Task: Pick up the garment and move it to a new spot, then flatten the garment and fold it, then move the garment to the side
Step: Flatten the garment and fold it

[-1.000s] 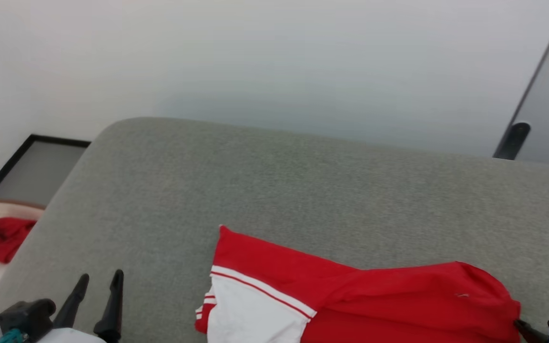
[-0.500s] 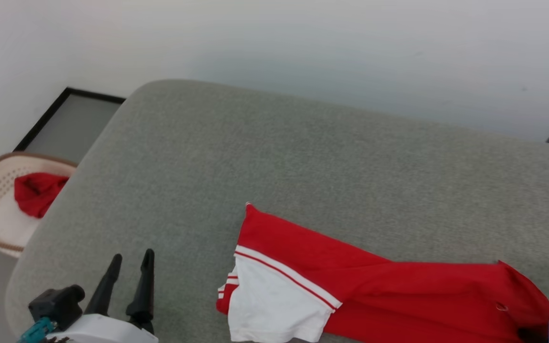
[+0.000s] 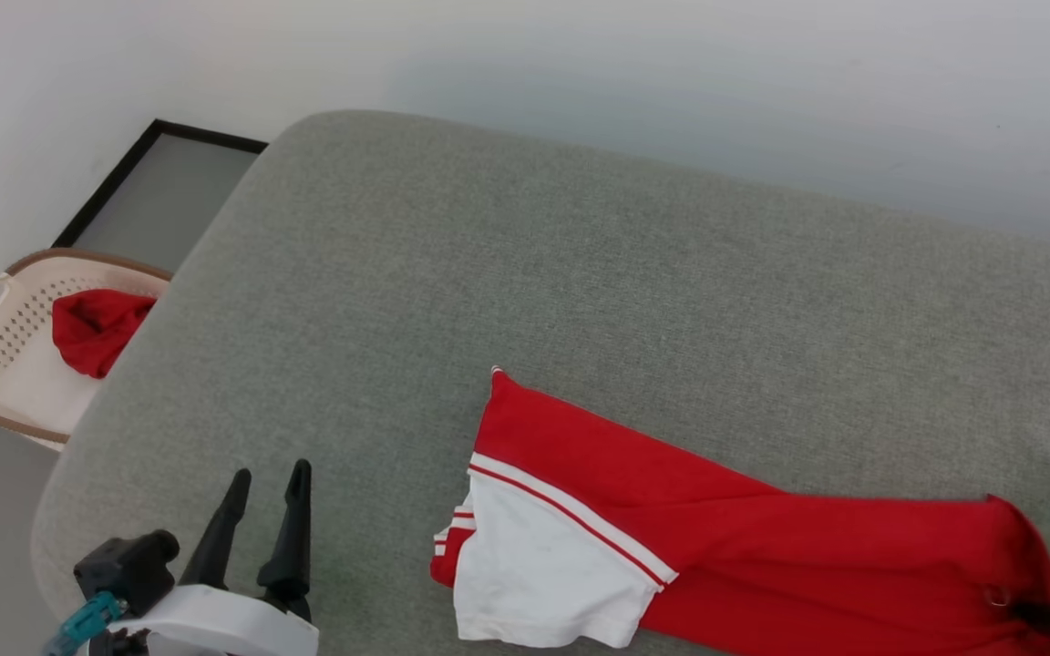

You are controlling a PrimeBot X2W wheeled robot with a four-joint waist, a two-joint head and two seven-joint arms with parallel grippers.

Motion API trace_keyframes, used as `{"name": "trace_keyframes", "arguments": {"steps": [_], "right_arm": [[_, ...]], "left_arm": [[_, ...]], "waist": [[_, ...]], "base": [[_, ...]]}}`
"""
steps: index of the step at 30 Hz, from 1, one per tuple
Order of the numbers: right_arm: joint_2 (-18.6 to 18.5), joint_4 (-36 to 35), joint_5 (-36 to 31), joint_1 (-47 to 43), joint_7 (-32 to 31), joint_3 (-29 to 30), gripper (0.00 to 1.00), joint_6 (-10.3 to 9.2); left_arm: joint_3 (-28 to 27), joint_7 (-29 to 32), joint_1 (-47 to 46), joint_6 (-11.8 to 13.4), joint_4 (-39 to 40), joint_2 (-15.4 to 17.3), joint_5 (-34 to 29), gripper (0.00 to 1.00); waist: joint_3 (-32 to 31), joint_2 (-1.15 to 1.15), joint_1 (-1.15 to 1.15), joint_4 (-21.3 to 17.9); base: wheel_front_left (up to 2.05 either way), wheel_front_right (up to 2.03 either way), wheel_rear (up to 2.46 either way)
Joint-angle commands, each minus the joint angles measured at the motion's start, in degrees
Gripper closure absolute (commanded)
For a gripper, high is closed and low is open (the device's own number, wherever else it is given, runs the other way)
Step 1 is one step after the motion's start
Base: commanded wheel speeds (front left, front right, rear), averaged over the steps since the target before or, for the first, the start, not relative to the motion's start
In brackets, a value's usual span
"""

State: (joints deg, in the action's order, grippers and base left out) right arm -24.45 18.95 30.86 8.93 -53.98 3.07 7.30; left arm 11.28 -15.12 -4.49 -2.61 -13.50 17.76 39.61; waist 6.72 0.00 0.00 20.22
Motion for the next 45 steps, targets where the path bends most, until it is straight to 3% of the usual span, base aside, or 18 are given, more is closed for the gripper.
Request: {"name": "trace_keyframes", "arguments": {"steps": [1, 21, 27, 33, 37, 45], "right_arm": [[2.79, 2.82, 0.33, -1.1, 0.2, -2.45, 1.0, 0.32], [-8.37, 8.14, -4.23, 5.47, 5.31, 4.87, 1.0, 0.03], [-10.01, 5.64, -2.97, 6.57, 4.0, 3.27, 1.0, 0.15], [-6.42, -3.58, 3.39, 4.92, -0.68, 1.2, 1.0, 0.16], [-2.14, -11.5, 6.4, 3.47, -4.3, 0.5, 1.0, 0.16], [7.26, -21.54, 5.09, 2.88, -7.9, -2.35, 1.0, 0.16]], "left_arm": [[-0.36, 0.0, -0.19, -0.61, -0.11, -0.54, -0.38, 0.0], [-2.15, 0.01, -0.5, -2.53, -2.95, -2.41, -2.28, 0.0], [-2.18, 0.24, 0.34, -2.32, -3.41, -1.96, -1.72, 0.0], [-2.07, 0.84, 1.71, -2.06, -3.33, -1.77, -1.17, 0.0], [-1.87, 1.37, 2.42, -1.88, -3.12, -1.88, -0.71, 0.0], [-0.81, 2.34, 2.1, -1.43, -2.73, -2.28, -0.8, 0.0]], "waist": [[0.24, 0.0, 0.0, -0.26], [-0.39, 0.0, 0.0, -4.92], [-2.38, 0.0, 0.0, -6.89], [-4.71, 0.0, 0.0, -8.19], [-6.22, 0.0, 0.0, -8.33], [-7.49, 0.0, 0.0, -6.13]], "base": [[0.0, 0.0, 0.0], [0.0, 0.0, 0.0], [0.0, 0.0, 0.0], [0.0, 0.0, 0.0], [0.0, 0.0, 0.0], [0.0, 0.0, 0.0]]}}
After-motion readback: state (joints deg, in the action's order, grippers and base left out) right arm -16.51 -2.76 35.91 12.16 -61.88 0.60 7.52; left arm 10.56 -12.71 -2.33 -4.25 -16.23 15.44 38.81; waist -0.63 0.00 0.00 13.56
